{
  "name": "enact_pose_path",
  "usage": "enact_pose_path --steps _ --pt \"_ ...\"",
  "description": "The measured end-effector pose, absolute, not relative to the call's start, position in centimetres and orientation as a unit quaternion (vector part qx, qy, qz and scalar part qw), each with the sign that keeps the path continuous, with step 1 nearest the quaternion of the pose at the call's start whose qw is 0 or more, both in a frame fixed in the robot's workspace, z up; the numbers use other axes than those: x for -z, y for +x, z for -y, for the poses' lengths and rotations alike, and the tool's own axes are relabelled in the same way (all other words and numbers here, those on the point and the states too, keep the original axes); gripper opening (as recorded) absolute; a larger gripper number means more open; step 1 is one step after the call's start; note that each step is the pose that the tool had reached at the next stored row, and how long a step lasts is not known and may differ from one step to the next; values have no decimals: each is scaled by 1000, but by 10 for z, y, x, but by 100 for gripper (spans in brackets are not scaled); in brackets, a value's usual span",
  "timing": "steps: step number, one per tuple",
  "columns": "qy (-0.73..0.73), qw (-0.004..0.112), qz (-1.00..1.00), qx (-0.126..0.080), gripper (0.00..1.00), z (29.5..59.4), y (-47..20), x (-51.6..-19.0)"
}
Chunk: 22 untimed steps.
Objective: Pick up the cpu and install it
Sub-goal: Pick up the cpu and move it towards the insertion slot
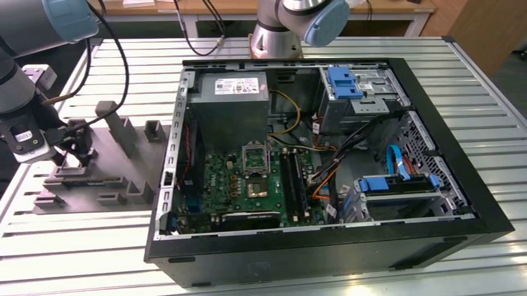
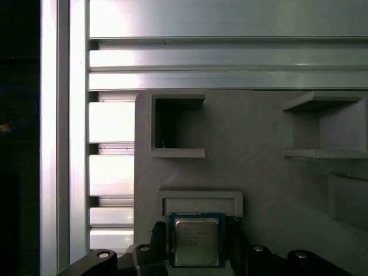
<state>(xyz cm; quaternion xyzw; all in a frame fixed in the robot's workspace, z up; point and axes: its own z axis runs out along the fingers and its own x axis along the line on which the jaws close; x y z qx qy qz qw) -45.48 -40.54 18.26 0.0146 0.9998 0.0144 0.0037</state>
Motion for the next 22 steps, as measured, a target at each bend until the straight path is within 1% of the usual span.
enact_pose_path --steps 1,2,15,16,18,19,22 --pt "15 4 -1000 -14 51 405 -455 -183" --pt "15 4 -1000 -14 58 405 -455 -183" --pt "15 4 -1000 -14 58 405 -455 -185" --pt "15 4 -1000 -14 56 405 -455 -185" --pt "15 4 -1000 -14 56 405 -455 -185" --pt "15 4 -1000 -14 49 405 -455 -185" --pt "15 4 -1000 -14 49 405 -455 -185"
